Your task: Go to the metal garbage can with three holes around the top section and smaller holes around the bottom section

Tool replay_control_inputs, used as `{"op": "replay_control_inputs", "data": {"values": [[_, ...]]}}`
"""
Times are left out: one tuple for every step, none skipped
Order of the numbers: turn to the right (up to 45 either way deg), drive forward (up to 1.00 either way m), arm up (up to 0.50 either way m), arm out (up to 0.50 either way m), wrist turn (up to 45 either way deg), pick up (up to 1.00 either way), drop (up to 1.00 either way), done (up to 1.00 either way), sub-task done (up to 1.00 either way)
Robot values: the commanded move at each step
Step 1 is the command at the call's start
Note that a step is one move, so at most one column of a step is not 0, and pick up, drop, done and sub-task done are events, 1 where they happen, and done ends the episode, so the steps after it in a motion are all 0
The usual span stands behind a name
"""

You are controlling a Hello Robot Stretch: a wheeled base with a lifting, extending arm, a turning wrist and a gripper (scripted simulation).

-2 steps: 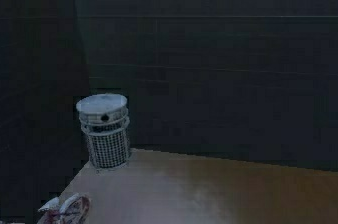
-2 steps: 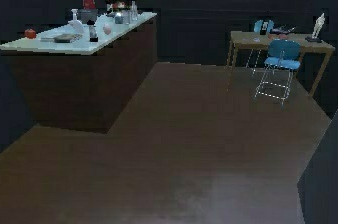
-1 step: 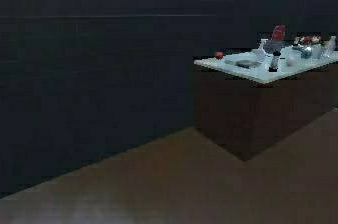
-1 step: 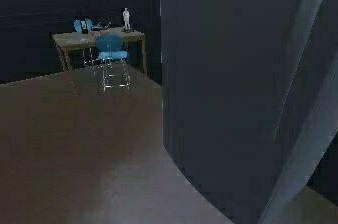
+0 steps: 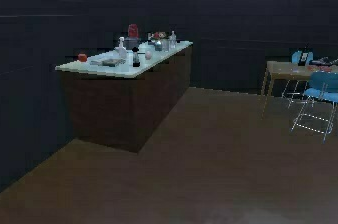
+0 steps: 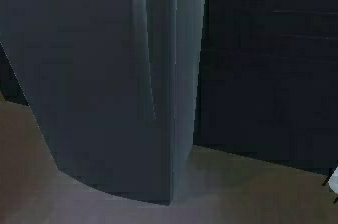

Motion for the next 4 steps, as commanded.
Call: {"op": "replay_control_inputs", "data": {"values": [[0.0, 0.15, 0.00, 0.00, 0.0, 0.00, 0.00, 0.00, 0.00], [-45.0, 0.00, 0.00, 0.00, 0.0, 0.00, 0.00, 0.00, 0.00], [-39.0, 0.00, 0.00, 0.00, 0.0, 0.00, 0.00, 0.00, 0.00], [0.0, 0.85, 0.00, 0.00, 0.0, 0.00, 0.00, 0.00, 0.00]]}}
